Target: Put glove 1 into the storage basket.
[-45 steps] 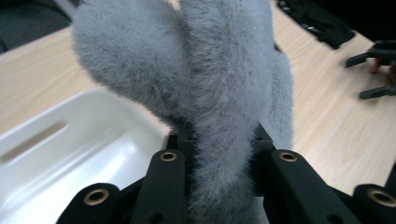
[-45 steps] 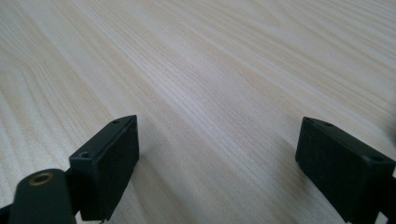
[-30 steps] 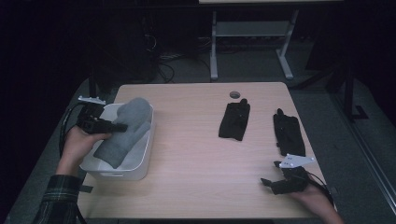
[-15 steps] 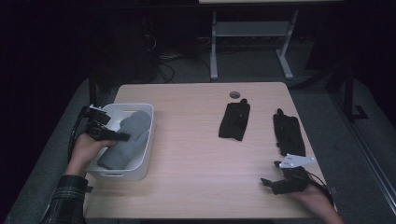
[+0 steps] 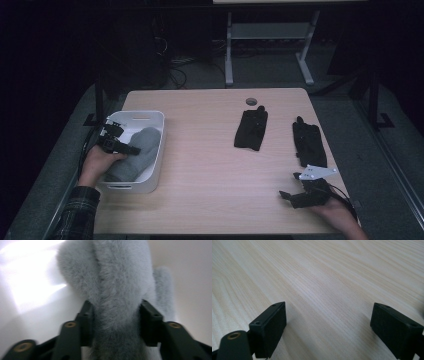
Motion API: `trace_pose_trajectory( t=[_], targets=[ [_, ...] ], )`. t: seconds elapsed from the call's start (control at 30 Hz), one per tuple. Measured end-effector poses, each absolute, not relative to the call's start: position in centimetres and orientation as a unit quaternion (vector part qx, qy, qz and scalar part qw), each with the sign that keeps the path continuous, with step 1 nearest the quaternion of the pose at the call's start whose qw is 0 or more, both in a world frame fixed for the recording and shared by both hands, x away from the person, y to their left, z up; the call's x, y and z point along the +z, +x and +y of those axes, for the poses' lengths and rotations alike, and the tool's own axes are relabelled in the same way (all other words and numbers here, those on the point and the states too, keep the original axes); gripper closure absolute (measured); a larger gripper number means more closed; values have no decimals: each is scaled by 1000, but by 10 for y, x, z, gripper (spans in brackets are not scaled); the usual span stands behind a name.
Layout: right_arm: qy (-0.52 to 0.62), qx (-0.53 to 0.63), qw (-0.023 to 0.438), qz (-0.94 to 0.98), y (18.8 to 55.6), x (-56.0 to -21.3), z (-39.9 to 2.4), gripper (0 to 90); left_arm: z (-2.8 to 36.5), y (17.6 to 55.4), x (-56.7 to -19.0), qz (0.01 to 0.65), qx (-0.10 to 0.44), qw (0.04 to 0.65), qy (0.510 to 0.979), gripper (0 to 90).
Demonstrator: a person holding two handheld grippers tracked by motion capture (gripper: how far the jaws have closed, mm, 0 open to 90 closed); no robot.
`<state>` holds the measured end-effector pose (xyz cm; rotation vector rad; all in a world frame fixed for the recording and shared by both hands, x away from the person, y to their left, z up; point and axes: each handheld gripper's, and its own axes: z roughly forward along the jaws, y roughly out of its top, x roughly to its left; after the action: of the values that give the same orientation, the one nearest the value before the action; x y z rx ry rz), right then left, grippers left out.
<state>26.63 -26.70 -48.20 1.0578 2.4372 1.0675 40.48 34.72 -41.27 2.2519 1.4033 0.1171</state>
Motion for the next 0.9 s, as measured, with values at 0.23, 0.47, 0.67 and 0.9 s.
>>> trace_pose_trajectory(
  t=[0.23, 0.47, 0.67, 0.9],
  targets=[
    [366, 369, 139, 843, 266, -482, -267, 131, 349, 399, -394, 506, 76, 275, 814, 265],
    [367, 368, 141, 843, 267, -482, -267, 127, 335, 390, -371, 474, 84, 332, 811, 214],
    [369, 367, 141, 842, 267, -482, -266, 120, 307, 382, -358, 433, 87, 363, 820, 181],
    [369, 368, 139, 842, 267, -482, -266, 109, 269, 372, -349, 389, 86, 383, 834, 143]
  ],
)
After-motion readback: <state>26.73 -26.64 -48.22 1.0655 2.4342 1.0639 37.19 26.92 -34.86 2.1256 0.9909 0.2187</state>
